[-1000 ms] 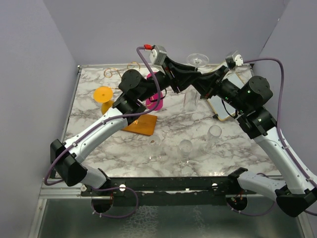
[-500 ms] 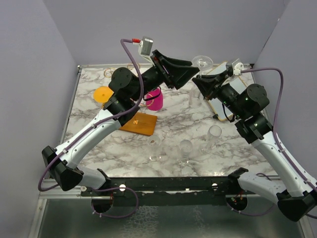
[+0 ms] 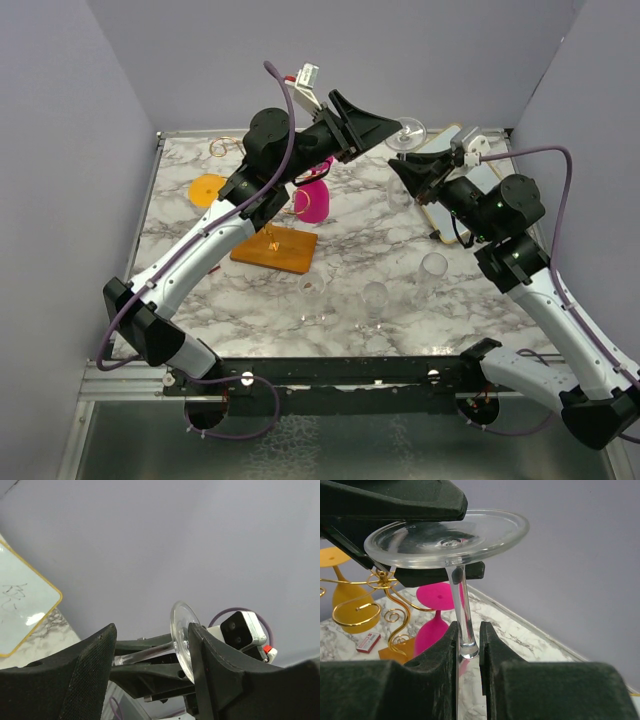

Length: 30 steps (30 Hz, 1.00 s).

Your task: Place the wine glass upside down on the wine glass rack

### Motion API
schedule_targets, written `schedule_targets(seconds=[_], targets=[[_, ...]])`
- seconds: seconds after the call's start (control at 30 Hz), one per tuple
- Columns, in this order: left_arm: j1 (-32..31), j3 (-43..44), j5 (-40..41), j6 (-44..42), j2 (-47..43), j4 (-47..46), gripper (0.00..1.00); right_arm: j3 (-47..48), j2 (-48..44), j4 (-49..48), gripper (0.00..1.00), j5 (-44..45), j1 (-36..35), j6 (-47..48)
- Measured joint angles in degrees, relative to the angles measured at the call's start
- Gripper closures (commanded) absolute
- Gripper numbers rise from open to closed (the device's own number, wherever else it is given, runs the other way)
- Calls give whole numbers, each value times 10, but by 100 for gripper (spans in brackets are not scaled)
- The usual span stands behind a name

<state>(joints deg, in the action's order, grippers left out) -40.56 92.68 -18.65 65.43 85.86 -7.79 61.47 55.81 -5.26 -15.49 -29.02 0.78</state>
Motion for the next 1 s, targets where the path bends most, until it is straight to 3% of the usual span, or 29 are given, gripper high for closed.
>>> schedule_targets(seconds=[0.17, 0.57, 0.7, 0.93, 1.0], targets=[[1, -3, 1, 6, 0, 13, 47, -10, 0, -3, 99, 0, 1, 6], [2, -3, -11, 20, 0, 18, 99, -12, 23, -4, 99, 0, 2, 23], [5, -3, -15, 35, 0, 28, 100, -12, 28, -3, 99, 0, 3, 37], [14, 1, -29, 58, 2, 28, 100, -12, 28, -4, 63, 1, 3, 31], [16, 12, -37, 57, 9, 29, 100, -11, 26, -4, 57, 5, 3, 18]])
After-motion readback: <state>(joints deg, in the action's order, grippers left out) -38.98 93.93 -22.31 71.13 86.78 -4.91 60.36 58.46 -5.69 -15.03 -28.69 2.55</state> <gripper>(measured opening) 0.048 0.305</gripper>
